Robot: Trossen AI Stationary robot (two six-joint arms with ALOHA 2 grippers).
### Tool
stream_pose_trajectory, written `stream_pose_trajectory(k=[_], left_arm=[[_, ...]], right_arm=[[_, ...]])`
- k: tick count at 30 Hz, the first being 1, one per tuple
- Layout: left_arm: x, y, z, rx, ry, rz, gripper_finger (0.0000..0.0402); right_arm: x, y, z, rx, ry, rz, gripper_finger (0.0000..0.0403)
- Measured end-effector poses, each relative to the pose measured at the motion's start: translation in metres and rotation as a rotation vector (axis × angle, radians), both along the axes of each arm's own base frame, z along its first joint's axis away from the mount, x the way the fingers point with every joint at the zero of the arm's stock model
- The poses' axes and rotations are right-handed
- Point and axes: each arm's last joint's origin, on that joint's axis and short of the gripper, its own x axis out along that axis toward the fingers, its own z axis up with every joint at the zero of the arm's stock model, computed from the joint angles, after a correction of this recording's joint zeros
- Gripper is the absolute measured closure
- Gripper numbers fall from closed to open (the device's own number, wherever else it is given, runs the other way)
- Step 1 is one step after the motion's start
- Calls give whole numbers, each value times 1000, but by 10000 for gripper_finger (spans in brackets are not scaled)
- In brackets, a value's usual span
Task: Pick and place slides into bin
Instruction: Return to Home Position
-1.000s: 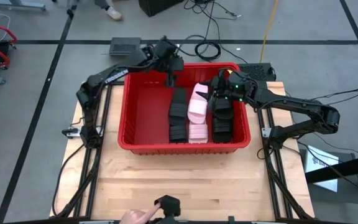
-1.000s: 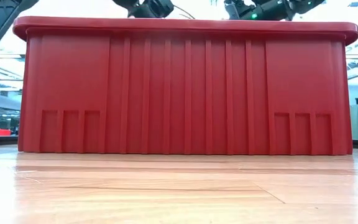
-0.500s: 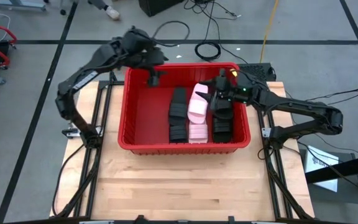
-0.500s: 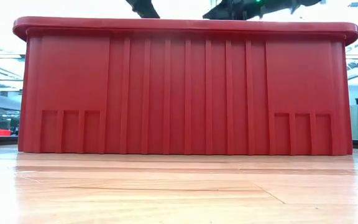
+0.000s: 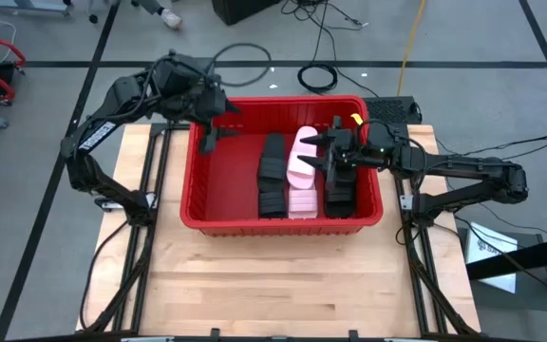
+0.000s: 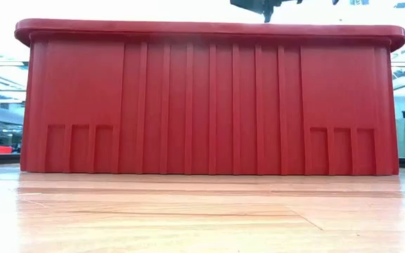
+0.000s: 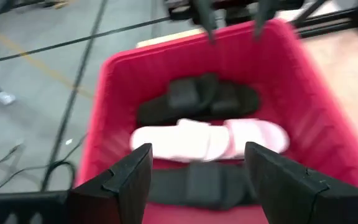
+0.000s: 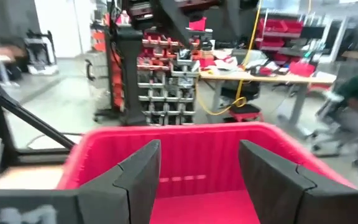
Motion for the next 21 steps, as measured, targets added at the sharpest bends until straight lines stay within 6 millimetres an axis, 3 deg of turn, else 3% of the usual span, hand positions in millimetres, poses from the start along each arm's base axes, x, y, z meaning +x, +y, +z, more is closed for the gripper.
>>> stream_pose_trajectory(k=[6, 12, 21], left_arm=[[-2, -35, 8, -30, -28, -95, 151], [-4, -62, 12, -25, -39, -73, 151], [-7, -79, -21, -44, -66, -87, 151]], right_arm=[[-1, 12, 1, 66, -2, 45, 195], [-9, 28, 4, 117, 18, 99, 195], [-12, 51, 5, 133, 46, 192, 195]])
